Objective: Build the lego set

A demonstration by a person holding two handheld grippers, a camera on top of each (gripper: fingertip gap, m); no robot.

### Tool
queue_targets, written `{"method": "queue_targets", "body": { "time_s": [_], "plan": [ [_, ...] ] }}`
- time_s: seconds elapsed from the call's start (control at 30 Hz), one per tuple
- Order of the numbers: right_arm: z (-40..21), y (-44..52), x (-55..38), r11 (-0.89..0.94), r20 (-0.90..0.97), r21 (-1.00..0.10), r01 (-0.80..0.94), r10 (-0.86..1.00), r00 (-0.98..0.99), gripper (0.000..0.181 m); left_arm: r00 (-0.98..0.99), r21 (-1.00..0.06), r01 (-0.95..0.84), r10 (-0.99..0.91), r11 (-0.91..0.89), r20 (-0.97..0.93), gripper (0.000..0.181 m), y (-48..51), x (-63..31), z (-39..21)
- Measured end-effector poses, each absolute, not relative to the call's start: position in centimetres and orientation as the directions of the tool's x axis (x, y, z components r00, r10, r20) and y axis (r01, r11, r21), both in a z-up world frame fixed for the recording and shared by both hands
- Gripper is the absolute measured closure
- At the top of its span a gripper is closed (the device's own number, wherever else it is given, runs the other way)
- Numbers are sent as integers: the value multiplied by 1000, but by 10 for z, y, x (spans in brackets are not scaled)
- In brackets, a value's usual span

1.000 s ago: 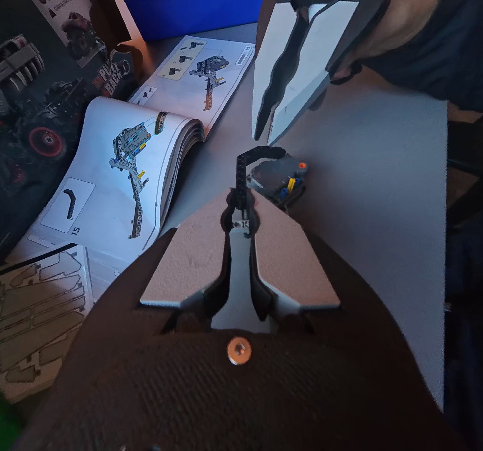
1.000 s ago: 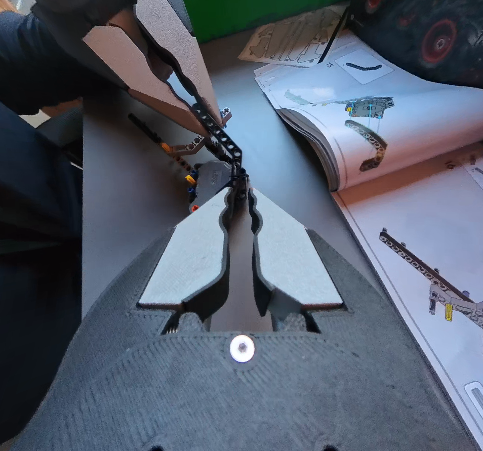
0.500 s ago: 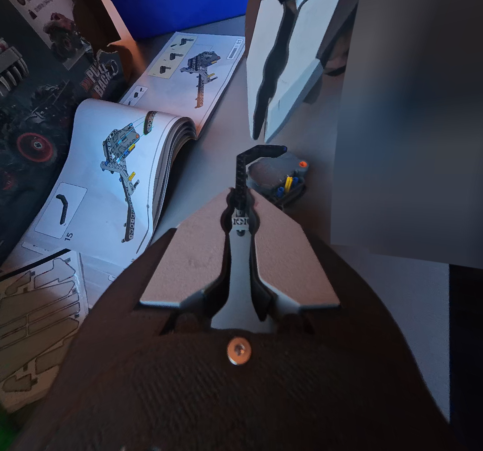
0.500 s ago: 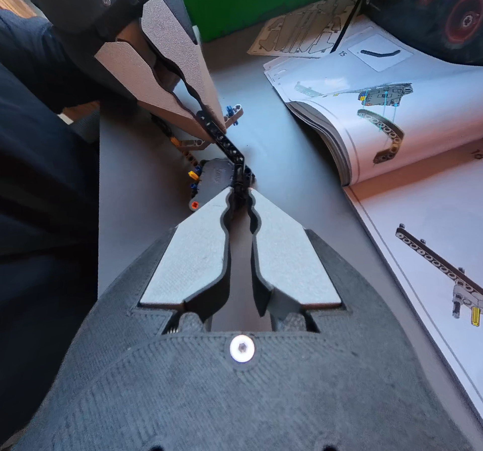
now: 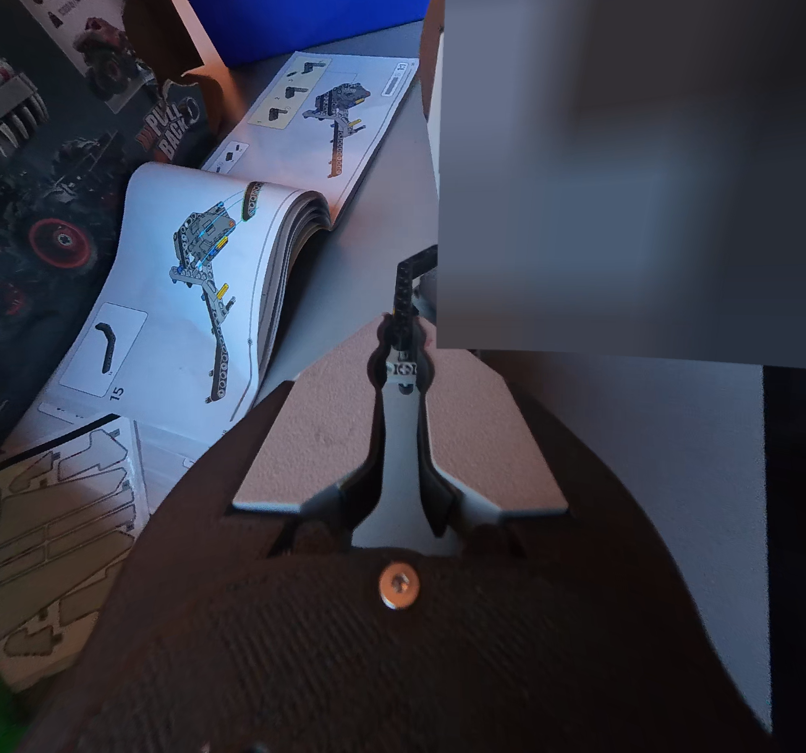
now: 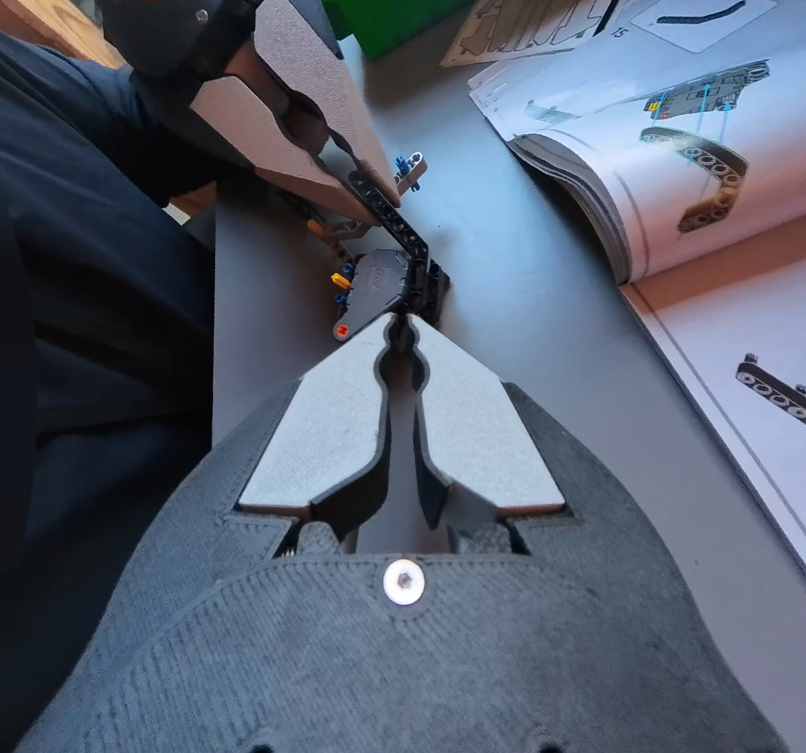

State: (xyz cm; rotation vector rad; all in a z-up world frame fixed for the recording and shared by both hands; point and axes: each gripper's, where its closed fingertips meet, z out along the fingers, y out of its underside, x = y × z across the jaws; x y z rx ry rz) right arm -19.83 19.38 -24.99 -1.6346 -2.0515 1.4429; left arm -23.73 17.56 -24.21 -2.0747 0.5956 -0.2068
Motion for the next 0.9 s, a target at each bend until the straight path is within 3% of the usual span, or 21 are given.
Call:
{"method": "queue_targets", "body": {
  "time_s": [0.03,0.33,0.6,0.9],
  "plan": [
    [-250,193,-198,-54,-422,-739,672,814,-399,181,869,-832,-332,-488,-445,-85,177,176,-238,-242],
    [-242,193,-200,-31,-375,-776,630,826,-421,181,855,-817,-366,-507,-445,-107,176,172,-240,-244],
    [-247,186,-200,102,-238,-794,599,855,-462,181,845,-811,-380,-524,-445,-109,178,170,-239,-247],
    [-241,194,-200,16,-315,-792,611,846,-431,181,851,-814,-362,-516,-454,-91,178,171,-241,-246]
  ]
}}
